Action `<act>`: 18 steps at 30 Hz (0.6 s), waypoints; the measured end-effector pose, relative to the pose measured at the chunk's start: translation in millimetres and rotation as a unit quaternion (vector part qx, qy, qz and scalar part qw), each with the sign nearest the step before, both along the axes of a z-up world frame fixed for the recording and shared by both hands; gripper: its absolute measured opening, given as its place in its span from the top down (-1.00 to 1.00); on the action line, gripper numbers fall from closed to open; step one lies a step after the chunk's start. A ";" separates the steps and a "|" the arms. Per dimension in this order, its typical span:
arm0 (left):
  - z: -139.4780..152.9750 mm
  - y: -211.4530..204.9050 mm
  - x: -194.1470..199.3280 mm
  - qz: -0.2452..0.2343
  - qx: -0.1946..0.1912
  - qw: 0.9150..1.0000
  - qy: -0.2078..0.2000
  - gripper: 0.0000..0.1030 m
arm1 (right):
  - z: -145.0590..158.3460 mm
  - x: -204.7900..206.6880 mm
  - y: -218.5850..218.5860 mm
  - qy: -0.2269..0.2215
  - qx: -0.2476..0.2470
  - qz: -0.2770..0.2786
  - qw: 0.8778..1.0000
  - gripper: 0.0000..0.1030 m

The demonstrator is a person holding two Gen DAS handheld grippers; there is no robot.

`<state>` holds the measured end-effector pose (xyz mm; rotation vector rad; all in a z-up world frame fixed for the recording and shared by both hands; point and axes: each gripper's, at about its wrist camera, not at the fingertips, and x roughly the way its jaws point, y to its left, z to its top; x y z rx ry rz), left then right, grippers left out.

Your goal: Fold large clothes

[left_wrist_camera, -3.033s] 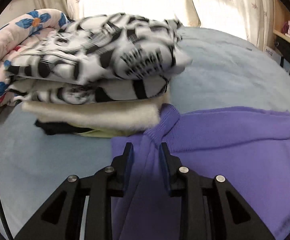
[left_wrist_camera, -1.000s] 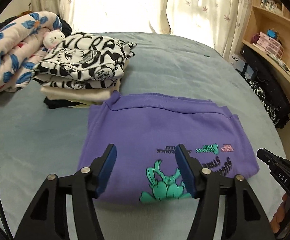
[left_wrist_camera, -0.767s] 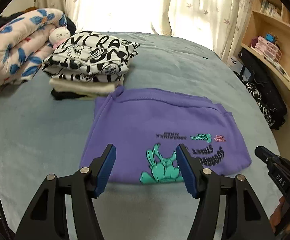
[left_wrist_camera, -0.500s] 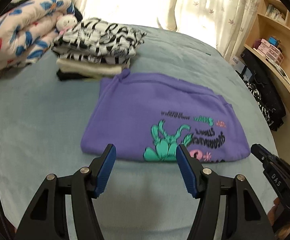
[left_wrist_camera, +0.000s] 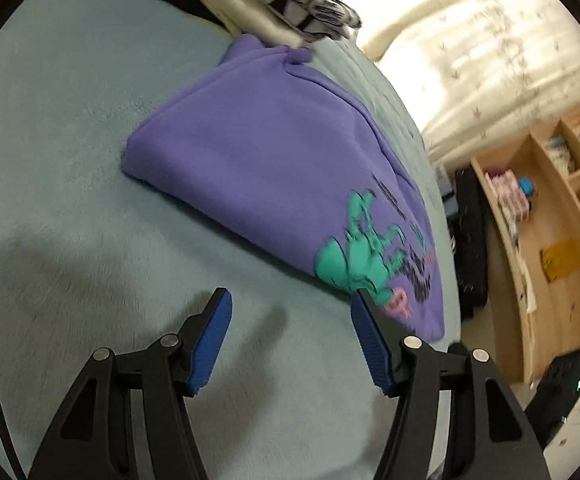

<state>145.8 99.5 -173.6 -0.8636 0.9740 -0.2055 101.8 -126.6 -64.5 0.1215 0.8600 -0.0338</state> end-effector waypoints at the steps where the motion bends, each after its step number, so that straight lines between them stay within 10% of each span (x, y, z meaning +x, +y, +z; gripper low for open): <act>1: -5.3 1.0 3.7 0.005 -0.008 1.000 0.000 -0.15 | -2.3 2.2 2.5 0.001 -0.001 0.005 1.000 0.83; 18: -31.7 4.8 112.1 0.058 -0.046 0.997 -0.022 -0.05 | -31.1 37.2 -1.2 0.018 0.009 0.019 1.000 0.83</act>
